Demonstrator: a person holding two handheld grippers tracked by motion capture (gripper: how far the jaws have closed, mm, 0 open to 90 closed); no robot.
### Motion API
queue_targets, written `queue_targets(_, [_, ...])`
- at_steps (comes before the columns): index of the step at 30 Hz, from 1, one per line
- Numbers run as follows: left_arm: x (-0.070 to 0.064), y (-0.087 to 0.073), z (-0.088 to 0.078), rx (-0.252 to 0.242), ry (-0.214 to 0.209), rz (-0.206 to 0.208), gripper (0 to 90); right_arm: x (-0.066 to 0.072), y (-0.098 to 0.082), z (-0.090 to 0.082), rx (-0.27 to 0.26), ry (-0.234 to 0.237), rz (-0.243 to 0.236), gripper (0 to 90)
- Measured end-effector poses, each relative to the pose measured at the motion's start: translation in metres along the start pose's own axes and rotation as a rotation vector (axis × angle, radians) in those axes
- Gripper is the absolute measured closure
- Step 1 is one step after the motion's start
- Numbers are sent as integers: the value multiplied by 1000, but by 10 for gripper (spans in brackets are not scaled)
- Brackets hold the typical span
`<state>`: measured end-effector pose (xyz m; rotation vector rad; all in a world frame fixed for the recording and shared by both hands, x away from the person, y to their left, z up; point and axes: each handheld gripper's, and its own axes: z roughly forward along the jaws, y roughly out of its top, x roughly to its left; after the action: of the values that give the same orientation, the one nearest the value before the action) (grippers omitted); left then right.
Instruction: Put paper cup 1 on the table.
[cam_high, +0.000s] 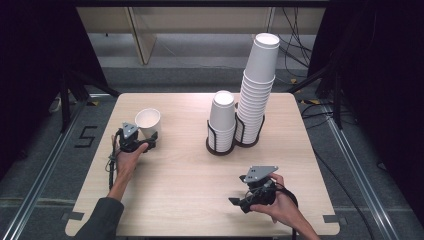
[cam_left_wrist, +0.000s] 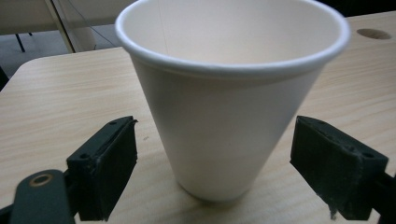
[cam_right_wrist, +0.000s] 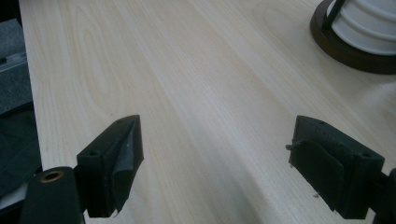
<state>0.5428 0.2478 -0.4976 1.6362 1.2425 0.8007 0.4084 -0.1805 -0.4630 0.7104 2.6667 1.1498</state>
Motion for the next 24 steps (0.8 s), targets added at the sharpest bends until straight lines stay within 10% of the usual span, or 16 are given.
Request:
queue_targets(5, [-7,-4,-21,41,-15,2,141,-1,-1,-1,-2,-7,11,181])
queue_targets(10, [-21,-3,-51,-14,-46,-60,141,-3,-1,-3,-15,-23,3,177])
queue_targets(24, [-67,-11,-124,-113,-184,-36,142,-8,-4,-9,-32,-83,40,177])
